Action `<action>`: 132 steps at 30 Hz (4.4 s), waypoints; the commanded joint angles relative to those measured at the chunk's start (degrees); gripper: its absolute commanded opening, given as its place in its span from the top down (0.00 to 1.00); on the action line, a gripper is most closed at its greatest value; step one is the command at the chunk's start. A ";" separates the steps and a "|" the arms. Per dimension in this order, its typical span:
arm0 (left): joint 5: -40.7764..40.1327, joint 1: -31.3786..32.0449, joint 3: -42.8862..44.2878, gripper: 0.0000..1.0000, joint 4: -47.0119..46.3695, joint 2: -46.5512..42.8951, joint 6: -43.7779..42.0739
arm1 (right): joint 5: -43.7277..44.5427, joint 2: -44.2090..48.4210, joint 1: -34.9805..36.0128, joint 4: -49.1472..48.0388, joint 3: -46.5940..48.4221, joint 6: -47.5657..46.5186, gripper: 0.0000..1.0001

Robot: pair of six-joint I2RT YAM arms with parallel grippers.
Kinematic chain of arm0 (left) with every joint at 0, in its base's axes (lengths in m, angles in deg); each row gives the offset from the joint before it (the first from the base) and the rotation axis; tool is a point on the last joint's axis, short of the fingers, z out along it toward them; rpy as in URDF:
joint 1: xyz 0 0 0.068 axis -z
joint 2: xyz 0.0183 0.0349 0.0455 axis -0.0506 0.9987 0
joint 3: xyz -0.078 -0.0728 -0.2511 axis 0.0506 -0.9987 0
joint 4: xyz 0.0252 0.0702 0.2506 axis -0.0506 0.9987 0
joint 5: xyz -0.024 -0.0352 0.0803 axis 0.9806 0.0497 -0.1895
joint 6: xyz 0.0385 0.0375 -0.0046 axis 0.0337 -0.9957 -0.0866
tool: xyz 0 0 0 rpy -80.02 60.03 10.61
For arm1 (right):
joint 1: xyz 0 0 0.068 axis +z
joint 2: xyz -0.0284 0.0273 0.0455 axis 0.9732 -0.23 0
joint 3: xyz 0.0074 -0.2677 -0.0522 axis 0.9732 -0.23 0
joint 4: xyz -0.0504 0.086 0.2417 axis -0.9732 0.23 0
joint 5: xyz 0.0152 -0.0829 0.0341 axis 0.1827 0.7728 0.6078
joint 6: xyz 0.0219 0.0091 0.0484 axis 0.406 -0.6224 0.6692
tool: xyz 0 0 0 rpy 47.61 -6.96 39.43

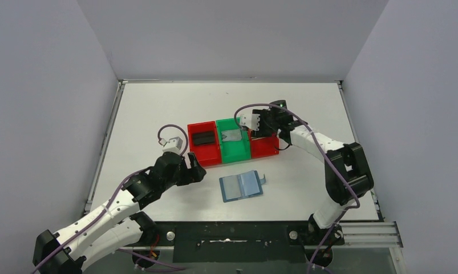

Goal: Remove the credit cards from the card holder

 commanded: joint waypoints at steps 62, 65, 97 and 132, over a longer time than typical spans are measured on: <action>-3.41 -0.60 -1.22 0.23 -0.84 -5.11 4.62 | 38.45 4.74 41.65 7.73 -13.47 115.44 0.32; -3.16 -0.64 -1.56 0.23 -1.37 -4.95 4.66 | 39.14 4.13 41.72 7.72 -13.84 115.96 0.40; 16.03 4.06 0.96 0.30 -30.58 18.57 2.79 | 12.00 13.59 24.33 -35.20 -41.14 130.40 0.78; 16.20 10.36 0.94 0.36 -48.23 41.07 10.34 | 7.93 11.64 19.93 -51.40 -50.23 136.30 0.61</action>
